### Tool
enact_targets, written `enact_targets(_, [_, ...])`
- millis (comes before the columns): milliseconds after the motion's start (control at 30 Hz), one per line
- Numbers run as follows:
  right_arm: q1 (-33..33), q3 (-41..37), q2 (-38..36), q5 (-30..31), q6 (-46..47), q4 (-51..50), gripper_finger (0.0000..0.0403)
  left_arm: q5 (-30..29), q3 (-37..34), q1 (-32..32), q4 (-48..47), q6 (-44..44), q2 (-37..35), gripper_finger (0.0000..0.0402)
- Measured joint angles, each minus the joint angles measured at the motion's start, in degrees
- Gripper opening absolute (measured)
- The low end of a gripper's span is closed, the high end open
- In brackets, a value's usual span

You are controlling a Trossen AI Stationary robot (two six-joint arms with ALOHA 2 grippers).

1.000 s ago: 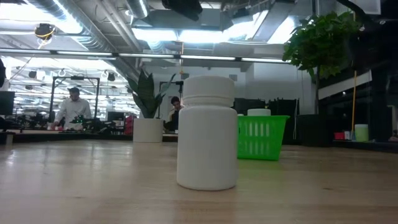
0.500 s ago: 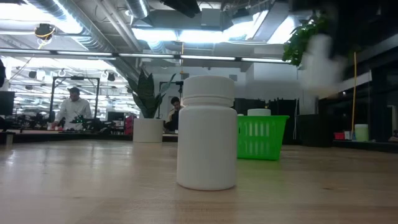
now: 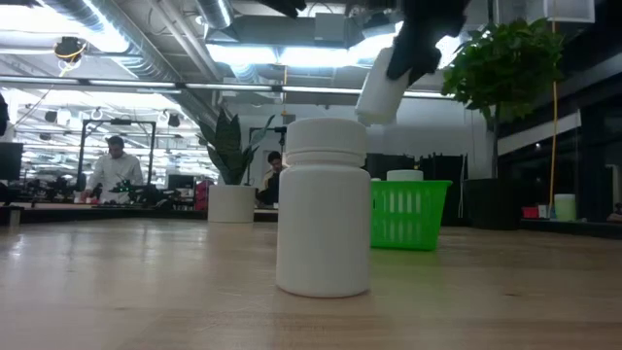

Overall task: Pick and place pill bottles into a basket
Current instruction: Put the white pill bottle into the green bin

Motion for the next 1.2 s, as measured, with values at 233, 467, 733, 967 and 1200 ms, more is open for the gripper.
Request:
enact_targets(233, [-0.4, 4.7, 7.7, -1.2, -4.7, 1.3, 0.0164, -0.2, 0.0, 0.0, -0.6, 0.0, -1.0, 0.0255])
enact_targets(467, [-1.7, 5.2, 10.7, -4.9, -5.5, 1.9, 0.0164, 0.1, 0.0, 0.0, -1.0, 0.0, -1.1, 0.0255])
enact_targets(733, [-2.6, 5.2, 10.8, -5.0, -6.2, 4.1, 0.0164, 0.6, 0.0, 0.0, -1.0, 0.0, -1.1, 0.0255])
enact_targets(967, [-2.8, 5.3, 12.7, -6.0, -6.2, 4.8, 0.0164, 1.1, 0.0, 0.0, -1.1, 0.1, -1.1, 0.0255])
enact_targets(1200, [-3.0, 5.3, 14.5, -7.1, -6.1, 5.2, 0.0164, 1.3, 0.0, 0.0, -1.5, 0.1, -1.1, 0.0255])
